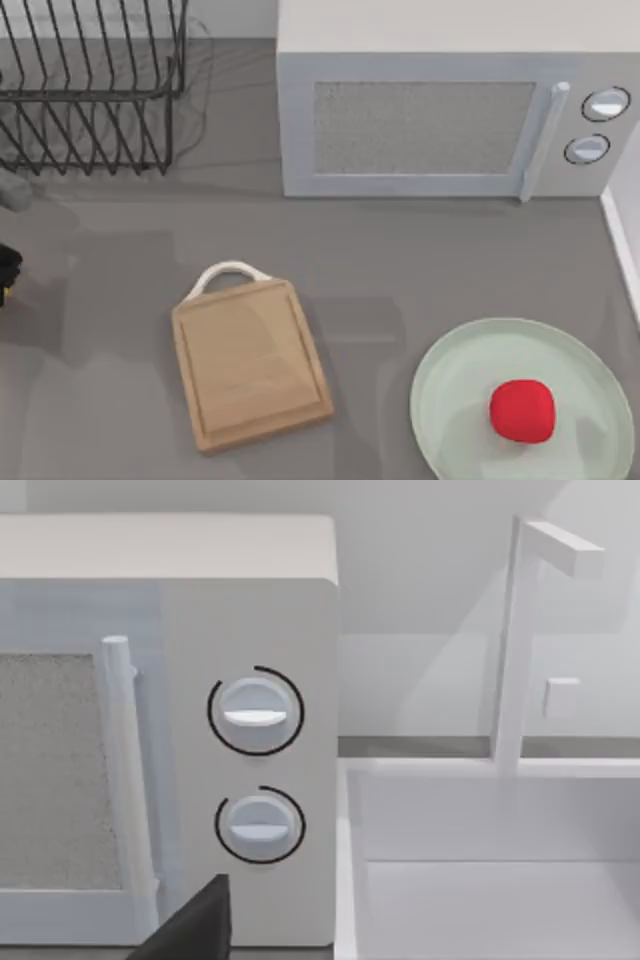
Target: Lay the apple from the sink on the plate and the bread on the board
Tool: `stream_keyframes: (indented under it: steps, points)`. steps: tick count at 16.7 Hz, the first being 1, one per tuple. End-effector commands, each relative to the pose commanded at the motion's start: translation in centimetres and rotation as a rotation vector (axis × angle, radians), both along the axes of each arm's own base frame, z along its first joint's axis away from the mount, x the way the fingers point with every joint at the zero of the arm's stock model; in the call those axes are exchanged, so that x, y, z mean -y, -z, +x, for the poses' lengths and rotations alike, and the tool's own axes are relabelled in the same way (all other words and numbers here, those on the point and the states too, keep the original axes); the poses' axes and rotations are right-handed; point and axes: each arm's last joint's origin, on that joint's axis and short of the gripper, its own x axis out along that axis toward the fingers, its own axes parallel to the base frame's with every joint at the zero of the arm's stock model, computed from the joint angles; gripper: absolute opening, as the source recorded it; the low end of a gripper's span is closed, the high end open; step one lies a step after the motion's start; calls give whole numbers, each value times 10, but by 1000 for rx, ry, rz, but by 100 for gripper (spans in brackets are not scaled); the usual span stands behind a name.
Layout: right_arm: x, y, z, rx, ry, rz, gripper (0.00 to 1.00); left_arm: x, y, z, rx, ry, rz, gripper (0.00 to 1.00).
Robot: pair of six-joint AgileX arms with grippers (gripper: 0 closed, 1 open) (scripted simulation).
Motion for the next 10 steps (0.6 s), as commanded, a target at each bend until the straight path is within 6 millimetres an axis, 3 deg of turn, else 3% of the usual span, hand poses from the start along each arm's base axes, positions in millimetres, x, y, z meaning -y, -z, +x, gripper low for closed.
stream_keyframes:
  steps: [7, 10]
  points:
    - [0, 0, 0, 0, 0, 0, 100, 1, -71, -3, -16, 2, -3, 0]
    - [0, 0, 0, 0, 0, 0, 100, 1, -81, -4, -6, 1, -1, 0]
